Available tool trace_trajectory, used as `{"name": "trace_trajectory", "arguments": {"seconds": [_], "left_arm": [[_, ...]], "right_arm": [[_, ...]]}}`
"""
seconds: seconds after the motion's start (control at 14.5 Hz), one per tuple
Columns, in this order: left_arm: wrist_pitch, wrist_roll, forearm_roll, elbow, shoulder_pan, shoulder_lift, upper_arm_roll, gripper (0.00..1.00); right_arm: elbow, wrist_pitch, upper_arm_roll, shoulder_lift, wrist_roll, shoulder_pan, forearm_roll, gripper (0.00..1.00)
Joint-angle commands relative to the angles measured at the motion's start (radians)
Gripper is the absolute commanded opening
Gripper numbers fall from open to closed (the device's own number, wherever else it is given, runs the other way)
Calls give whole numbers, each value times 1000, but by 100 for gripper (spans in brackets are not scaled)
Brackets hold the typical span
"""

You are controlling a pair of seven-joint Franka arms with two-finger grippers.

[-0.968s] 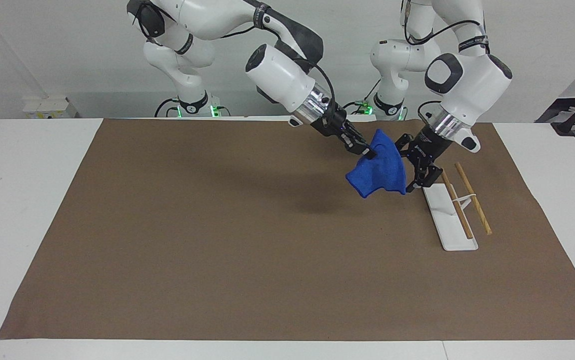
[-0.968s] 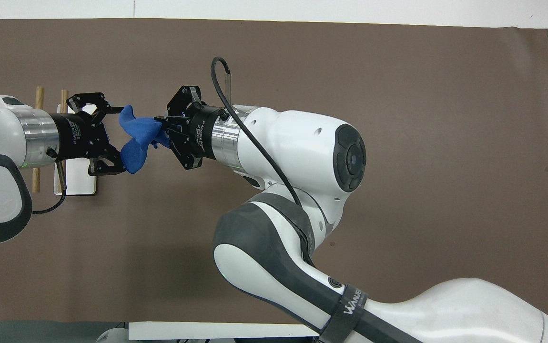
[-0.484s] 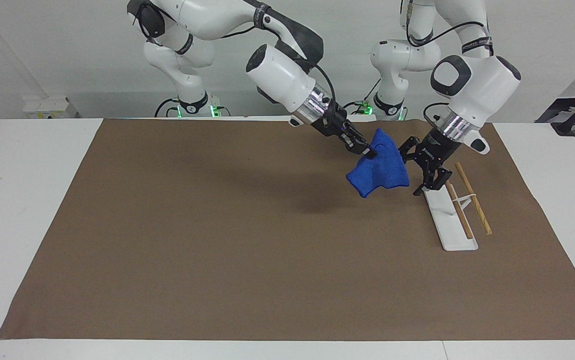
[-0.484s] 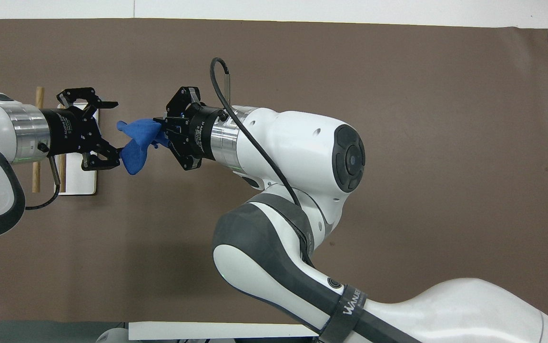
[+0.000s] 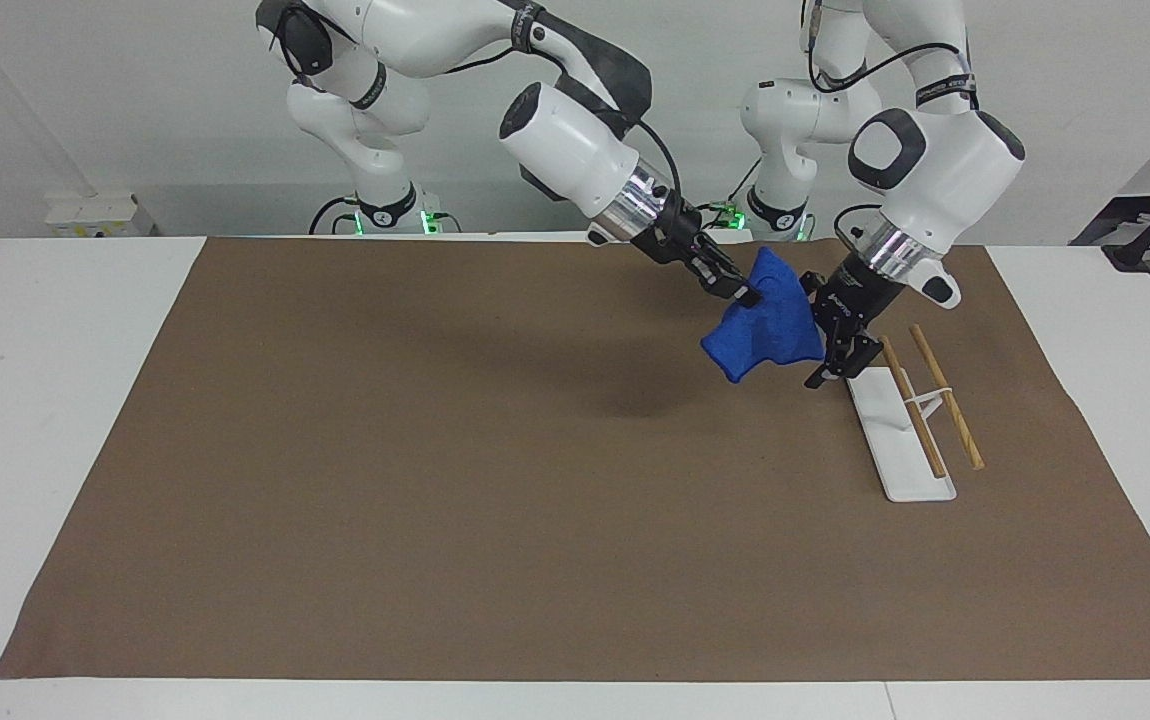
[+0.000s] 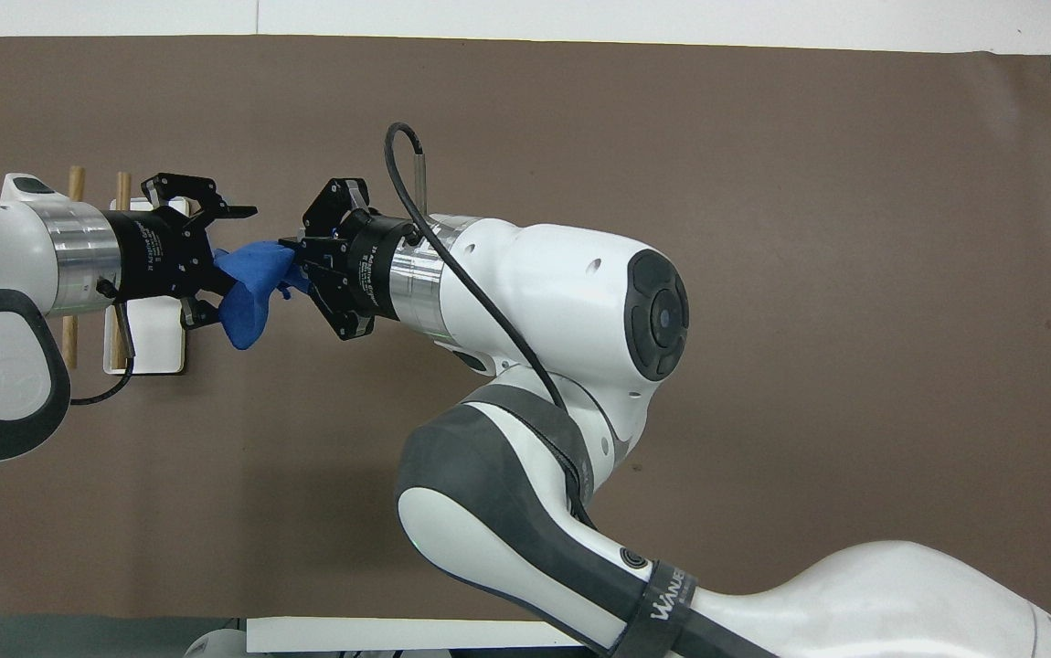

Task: Right arm passes towel to left arm to hang
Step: 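Close the left gripper on the towel held by the right gripper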

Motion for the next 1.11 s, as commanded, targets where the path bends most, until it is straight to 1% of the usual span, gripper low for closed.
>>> {"name": "trace_trajectory", "arguments": {"seconds": [0.0,0.07,0.14,0.21,0.76,0.83,0.9,0.97,1.04], "left_arm": [[-12,37,-9,15,-7,12,5,31],[-19,57,-9,15,-7,10,3,15],[-33,66,-9,15,-7,10,5,3],[-33,66,-9,15,-7,10,3,0],[-26,68,-9,15,-7,10,5,0],[-23,68,-9,15,-7,10,5,0],[-22,68,-9,15,-7,10,5,0],[-21,69,-9,15,-7,10,5,0],[-19,71,-9,15,-7,10,5,0]], "right_arm": [[9,9,19,15,-7,-11,1,0],[9,9,19,15,-7,-11,1,0],[9,9,19,15,-7,-11,1,0],[9,9,19,15,-7,-11,1,0],[9,7,19,15,-7,-11,1,1],[9,1,19,15,-1,-12,1,12],[9,-3,19,15,2,-19,2,51],[7,-2,19,12,-4,-17,1,100],[7,-3,17,12,-7,-20,-2,100]]}}
